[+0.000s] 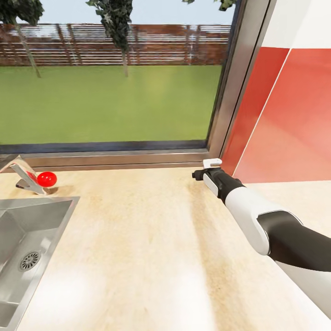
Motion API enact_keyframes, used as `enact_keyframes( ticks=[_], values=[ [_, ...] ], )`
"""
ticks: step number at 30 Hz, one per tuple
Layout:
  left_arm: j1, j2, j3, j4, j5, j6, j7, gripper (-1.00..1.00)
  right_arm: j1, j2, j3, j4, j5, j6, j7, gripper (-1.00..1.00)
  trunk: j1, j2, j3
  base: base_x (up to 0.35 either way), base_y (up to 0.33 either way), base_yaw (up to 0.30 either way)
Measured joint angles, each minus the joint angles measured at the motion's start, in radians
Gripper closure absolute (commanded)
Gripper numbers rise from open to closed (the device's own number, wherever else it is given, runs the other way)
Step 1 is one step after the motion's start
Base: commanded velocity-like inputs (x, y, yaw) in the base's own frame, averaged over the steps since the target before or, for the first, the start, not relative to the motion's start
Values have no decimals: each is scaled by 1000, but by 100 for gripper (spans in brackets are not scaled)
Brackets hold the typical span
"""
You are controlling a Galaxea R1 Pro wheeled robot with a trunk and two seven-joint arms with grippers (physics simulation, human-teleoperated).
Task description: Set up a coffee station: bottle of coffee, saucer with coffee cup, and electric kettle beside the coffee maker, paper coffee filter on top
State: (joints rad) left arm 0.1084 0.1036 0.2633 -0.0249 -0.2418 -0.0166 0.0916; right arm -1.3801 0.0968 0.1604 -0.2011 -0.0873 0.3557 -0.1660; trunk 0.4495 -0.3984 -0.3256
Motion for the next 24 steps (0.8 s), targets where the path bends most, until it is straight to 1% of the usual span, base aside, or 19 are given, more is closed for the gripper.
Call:
enact_keyframes(
  ticks=[6,15,24],
  values=[
    [0,0,0,0,0,0,0,-100,0,-1,0,0,0,0,0,-100,0,0,-1,0,0,0],
    [0,1,0,0,-1,0,0,-100,0,-2,0,0,0,0,0,-100,0,0,-10,0,0,0],
    [0,1,0,0,0,-1,0,-100,0,-2,0,0,0,0,-1,-100,0,0,-11,0,0,0]
  ],
)
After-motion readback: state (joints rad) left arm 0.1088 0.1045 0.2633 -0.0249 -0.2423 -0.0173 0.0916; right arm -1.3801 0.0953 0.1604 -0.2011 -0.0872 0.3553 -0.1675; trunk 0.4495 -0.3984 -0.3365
